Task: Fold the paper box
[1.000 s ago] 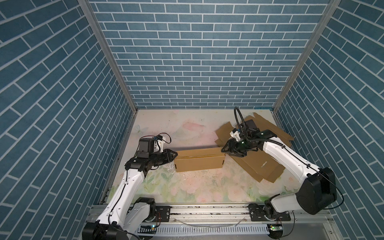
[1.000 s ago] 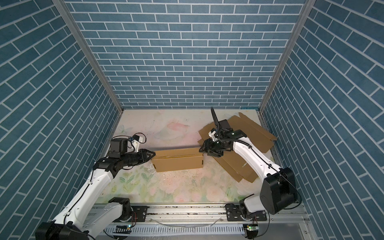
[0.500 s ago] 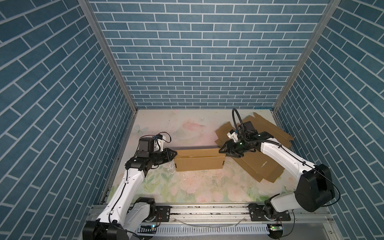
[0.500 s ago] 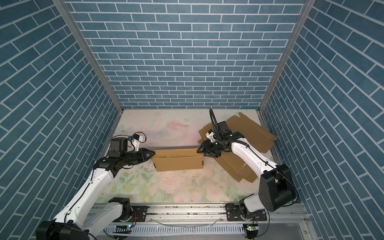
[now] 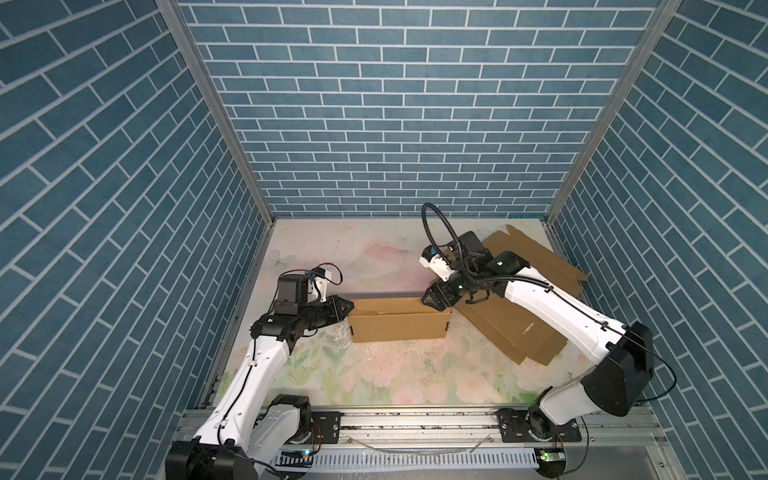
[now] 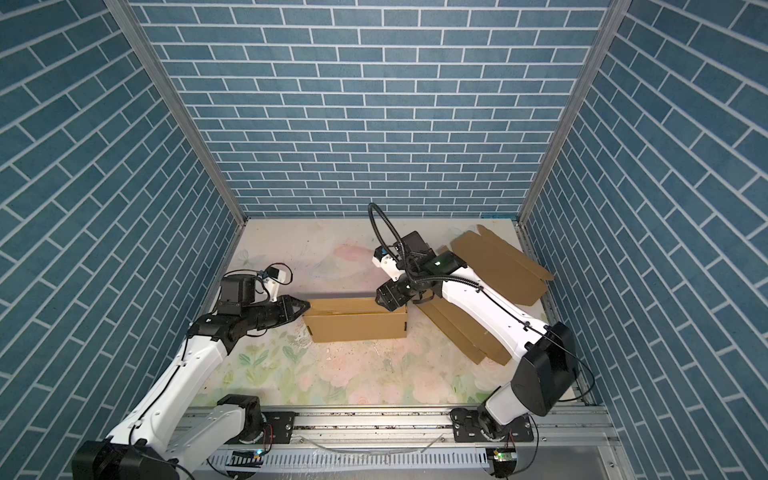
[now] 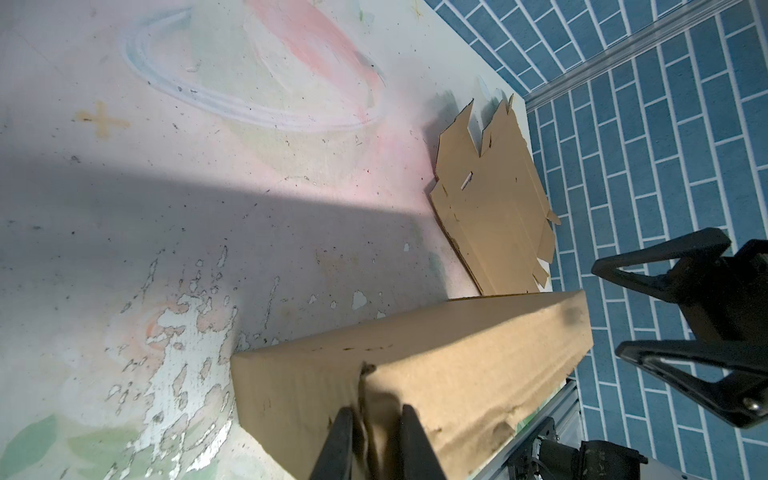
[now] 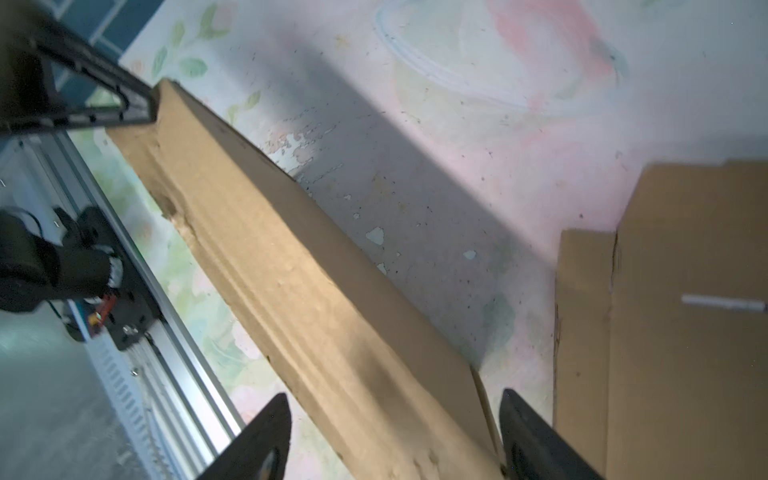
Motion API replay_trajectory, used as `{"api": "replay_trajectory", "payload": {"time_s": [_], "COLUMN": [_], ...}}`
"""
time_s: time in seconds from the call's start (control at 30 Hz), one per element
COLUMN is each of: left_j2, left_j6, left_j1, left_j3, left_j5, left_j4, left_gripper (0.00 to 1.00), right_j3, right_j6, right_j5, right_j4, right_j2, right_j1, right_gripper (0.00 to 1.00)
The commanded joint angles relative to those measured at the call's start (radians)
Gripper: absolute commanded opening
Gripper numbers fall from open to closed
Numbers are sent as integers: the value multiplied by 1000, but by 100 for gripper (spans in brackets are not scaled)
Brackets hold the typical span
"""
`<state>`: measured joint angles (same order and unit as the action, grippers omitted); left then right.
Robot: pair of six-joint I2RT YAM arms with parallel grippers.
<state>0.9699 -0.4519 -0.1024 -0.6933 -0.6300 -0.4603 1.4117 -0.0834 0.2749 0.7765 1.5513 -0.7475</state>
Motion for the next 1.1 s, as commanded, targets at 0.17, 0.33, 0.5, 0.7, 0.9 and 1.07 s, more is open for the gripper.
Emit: {"api": "replay_trajectory", "payload": {"time_s": [0.17,0.33,0.5,0.7,0.9,1.07], "left_j2": [32,27,30,22,-9,-23], "left_j6": [32,32,33,30,26,65], "left_j1": [0,0,0,0,11,112], "left_j3": [34,35,37,20,-95,-261], "left_j5": [48,45,45,48,77,103], "left_j4": [-125,-124,-122,-123,-175,-263], "left_gripper": [21,22,22,25,42,52], "right_j3": [115,164,191,188,191,223], "right_j6": [-355,-409,-426,-443,-463,-488], "right_j5": [70,103,83,-68,-151,-265], "right_j4": [55,103,121,70,18,-80], "right_j2": [118,197,248,242,208,187], "right_j1": [-59,-76,-94,-138,-165,-165], "right_gripper": [80,80,76,54,39,36]}}
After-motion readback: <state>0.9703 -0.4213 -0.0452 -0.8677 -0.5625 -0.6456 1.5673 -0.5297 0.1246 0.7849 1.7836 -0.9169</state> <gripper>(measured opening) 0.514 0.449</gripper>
